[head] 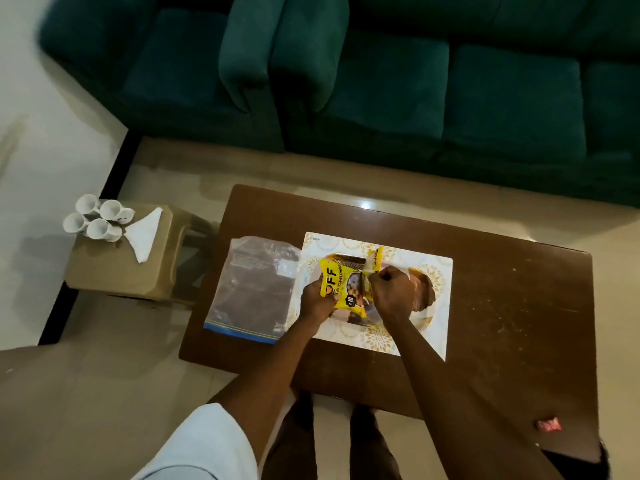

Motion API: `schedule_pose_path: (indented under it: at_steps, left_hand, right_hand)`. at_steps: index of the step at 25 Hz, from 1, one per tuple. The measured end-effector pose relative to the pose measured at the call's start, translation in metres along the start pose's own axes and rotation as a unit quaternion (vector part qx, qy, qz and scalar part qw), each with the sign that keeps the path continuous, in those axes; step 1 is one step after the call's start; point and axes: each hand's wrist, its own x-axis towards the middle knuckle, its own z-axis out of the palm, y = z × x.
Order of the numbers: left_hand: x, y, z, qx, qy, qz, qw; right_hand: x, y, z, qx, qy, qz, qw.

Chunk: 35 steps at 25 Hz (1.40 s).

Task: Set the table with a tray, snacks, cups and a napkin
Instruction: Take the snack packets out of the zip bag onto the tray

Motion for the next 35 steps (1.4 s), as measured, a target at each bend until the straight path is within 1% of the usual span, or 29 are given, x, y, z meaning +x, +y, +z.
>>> schedule_pose_path:
  at_steps: [1, 3, 6, 8, 9, 11, 13, 17, 18, 20, 21, 22, 23, 24, 26, 28, 29, 31, 33, 35]
  left_hand:
    - [0.015, -0.015, -0.003, -0.026, -0.007, -0.027, 0.999]
    - [0.039, -0.038, -0.008, -0.007, -0.002, -0.044, 0.999]
    - [0.061, -0.061, -0.003, 0.059, 0.073, -0.021, 0.995]
    - [0.065, -0.066, 0.001, 0.109, 0.093, -0.014, 0.990]
    - [0.066, -0.070, 0.001, 0.128, 0.094, -0.010, 0.987]
    - [0.068, -0.076, 0.000, 0.163, 0.086, 0.000, 0.983]
    - [0.069, -0.080, -0.002, 0.182, 0.084, 0.007, 0.980]
    - [0.072, -0.088, -0.003, 0.184, 0.077, -0.003, 0.980]
    - [0.075, -0.089, -0.003, 0.183, 0.077, -0.005, 0.980]
    - [0.078, -0.090, -0.005, 0.188, 0.080, -0.003, 0.979]
    - [0.079, -0.089, -0.005, 0.186, 0.087, 0.002, 0.979]
    - [0.078, -0.089, -0.006, 0.177, 0.100, 0.010, 0.979]
    - [0.077, -0.089, -0.005, 0.161, 0.120, 0.024, 0.979]
    - [0.075, -0.087, -0.003, 0.148, 0.143, 0.044, 0.978]
    - [0.080, -0.076, 0.002, 0.145, 0.176, 0.094, 0.969]
    - [0.093, -0.057, 0.006, 0.150, 0.167, 0.115, 0.968]
    - [0.102, -0.047, 0.007, 0.149, 0.158, 0.108, 0.970]
    - [0.123, -0.030, 0.007, 0.140, 0.137, 0.069, 0.978]
    - [0.138, -0.022, 0.006, 0.111, 0.114, 0.019, 0.987]
    - [0.148, -0.020, 0.006, 0.111, 0.102, 0.001, 0.989]
  right_hand:
    - [0.009, 0.014, 0.010, 0.002, -0.006, 0.002, 1.000]
    - [0.019, 0.040, 0.021, 0.009, -0.017, 0.002, 1.000]
    - [0.023, 0.066, 0.037, -0.015, -0.024, 0.017, 0.999]
    - [0.024, 0.063, 0.044, -0.026, 0.005, 0.032, 0.999]
    - [0.025, 0.056, 0.047, -0.027, 0.028, 0.025, 0.999]
    - [0.035, 0.038, 0.052, -0.049, 0.064, -0.016, 0.997]
    - [0.048, 0.016, 0.061, -0.089, 0.062, -0.062, 0.992]
    - [0.056, -0.015, 0.102, -0.161, 0.009, -0.091, 0.983]
    - [0.056, -0.017, 0.114, -0.170, -0.022, -0.095, 0.981]
    - [0.056, -0.015, 0.133, -0.183, -0.117, -0.104, 0.970]
    - [0.056, -0.010, 0.137, -0.178, -0.168, -0.102, 0.964]
    - [0.056, -0.004, 0.136, -0.159, -0.199, -0.093, 0.963]
    - [0.058, 0.003, 0.131, -0.129, -0.204, -0.082, 0.967]
    - [0.060, 0.012, 0.122, -0.099, -0.183, -0.072, 0.976]
    - [0.072, 0.031, 0.102, -0.049, -0.113, -0.051, 0.991]
    - [0.090, 0.049, 0.086, -0.028, -0.065, -0.021, 0.997]
    - [0.099, 0.053, 0.079, -0.020, -0.062, 0.002, 0.998]
    - [0.112, 0.057, 0.075, 0.008, -0.108, 0.033, 0.994]
    - [0.116, 0.056, 0.077, 0.059, -0.170, 0.032, 0.983]
    - [0.116, 0.054, 0.081, 0.105, -0.215, 0.046, 0.970]
